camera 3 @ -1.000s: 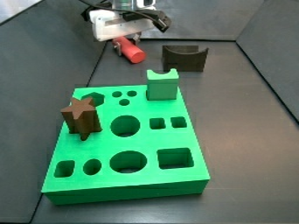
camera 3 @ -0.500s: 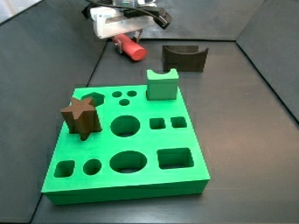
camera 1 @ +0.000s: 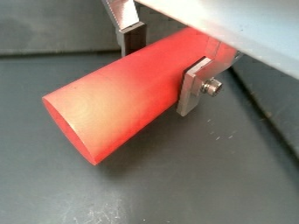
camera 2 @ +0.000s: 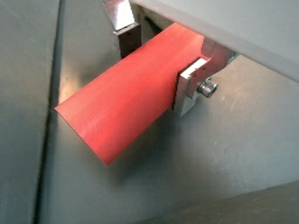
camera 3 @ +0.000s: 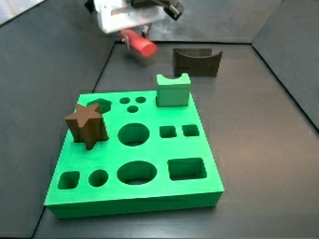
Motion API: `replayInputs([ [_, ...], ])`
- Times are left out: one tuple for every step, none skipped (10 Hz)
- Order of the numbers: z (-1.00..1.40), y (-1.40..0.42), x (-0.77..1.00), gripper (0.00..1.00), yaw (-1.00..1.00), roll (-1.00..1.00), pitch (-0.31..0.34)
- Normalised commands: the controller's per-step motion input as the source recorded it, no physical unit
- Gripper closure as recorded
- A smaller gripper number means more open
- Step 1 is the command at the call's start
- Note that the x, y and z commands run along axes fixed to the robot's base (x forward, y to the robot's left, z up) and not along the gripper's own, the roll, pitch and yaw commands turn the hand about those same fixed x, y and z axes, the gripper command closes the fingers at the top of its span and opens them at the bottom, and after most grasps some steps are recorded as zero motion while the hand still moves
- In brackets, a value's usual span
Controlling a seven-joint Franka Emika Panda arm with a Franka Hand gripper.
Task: Pick up the oval object. Move up. Place the oval object on the fixture. Regrasp the oval object. Move to above the board. Insert the oval object.
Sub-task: Move up, then place the oval object on the fixture.
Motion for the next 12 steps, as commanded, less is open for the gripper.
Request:
replayInputs([
  [0.40,0.01,0.00,1.00,-0.03,0.07,0.069],
  [0.26,0.01,-0.01,1.00,-0.03,0.09,0.069],
  [1.00,0.00,0.00,1.00,0.00,0.00,0.000],
  [1.00,0.00,0.00,1.00,0.00,0.01,0.000],
  [1.00,0.00,-0.01,1.00,0.00,0.02,0.014],
  [1.00,0.00,-0.02,1.00,-0.01,0.04,0.029],
  [1.00,0.00,-0.02,1.00,-0.02,0.05,0.038],
  [1.00,0.00,-0.03,1.00,-0.02,0.08,0.051],
  [1.00,0.00,-0.03,1.00,-0.02,0.10,0.058],
  [1.00,0.00,-0.04,1.00,-0.01,0.11,0.066],
  [1.00,-0.01,-0.04,1.00,0.00,0.11,0.067],
  [0.89,-0.01,-0.03,1.00,0.01,0.13,0.075],
])
